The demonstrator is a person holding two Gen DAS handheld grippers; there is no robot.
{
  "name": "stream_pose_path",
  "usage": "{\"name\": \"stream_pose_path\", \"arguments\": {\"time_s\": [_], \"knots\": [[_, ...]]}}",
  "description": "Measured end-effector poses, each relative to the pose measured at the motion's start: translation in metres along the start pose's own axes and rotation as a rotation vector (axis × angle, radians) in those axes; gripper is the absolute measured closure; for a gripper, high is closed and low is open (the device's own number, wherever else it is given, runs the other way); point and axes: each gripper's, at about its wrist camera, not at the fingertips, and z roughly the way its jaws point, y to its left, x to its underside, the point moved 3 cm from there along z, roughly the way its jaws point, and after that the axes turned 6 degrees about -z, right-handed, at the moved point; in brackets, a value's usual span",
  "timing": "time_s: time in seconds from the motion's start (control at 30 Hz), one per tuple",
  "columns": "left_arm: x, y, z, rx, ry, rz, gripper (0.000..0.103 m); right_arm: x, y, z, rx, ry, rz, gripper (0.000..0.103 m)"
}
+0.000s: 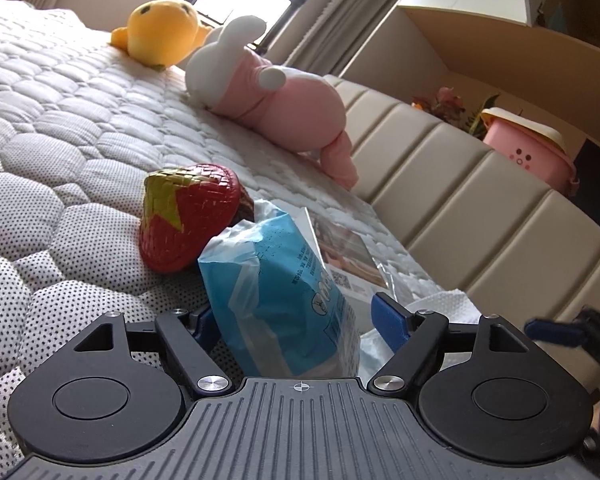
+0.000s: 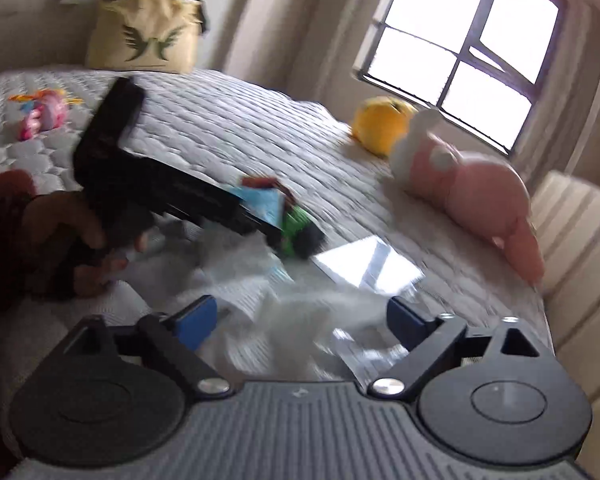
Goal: Organize objects
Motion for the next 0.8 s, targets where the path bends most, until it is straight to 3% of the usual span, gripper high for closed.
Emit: {"name": "stream_pose_path", "arguments": {"time_s": [0.13,0.17,0.23,0.27,0.37,0.43,0.53,0.63,0.8], "knots": [[-0.001,0.005,-0.002,0.010,-0.008,-0.029,0.021,-0.008,0.020,0.048,-0.082,0.037,-0.062,0.012],[-0.001,0.005,-0.003,0.013,-0.010,-0.035,0.021,-0.005,0.021,0.062,-0.064,0.064,-0.072,0.021],[-0.001,0.006,-0.003,0.019,-0.011,-0.041,0.021,0.007,0.014,0.088,-0.069,0.141,-0.035,0.062],[-0.001,0.006,-0.003,0.022,-0.009,-0.041,0.021,0.012,0.008,0.095,-0.112,0.170,0.033,0.096],[-0.001,0.007,-0.002,0.037,-0.003,-0.048,0.021,0.012,-0.005,0.085,-0.177,0.112,0.215,0.095],[-0.002,0.009,-0.002,0.045,-0.001,-0.064,0.021,0.003,-0.003,0.071,-0.300,0.036,0.281,0.095],[-0.002,0.010,-0.002,0.048,-0.004,-0.073,0.021,-0.012,0.010,0.059,-0.401,-0.036,0.270,0.095],[-0.001,0.009,-0.002,0.044,-0.003,-0.063,0.021,-0.015,0.019,0.072,-0.368,-0.025,0.216,0.095],[0.000,0.009,-0.002,0.046,0.000,-0.061,0.021,0.008,-0.007,0.093,-0.280,0.052,0.331,0.095]]}}
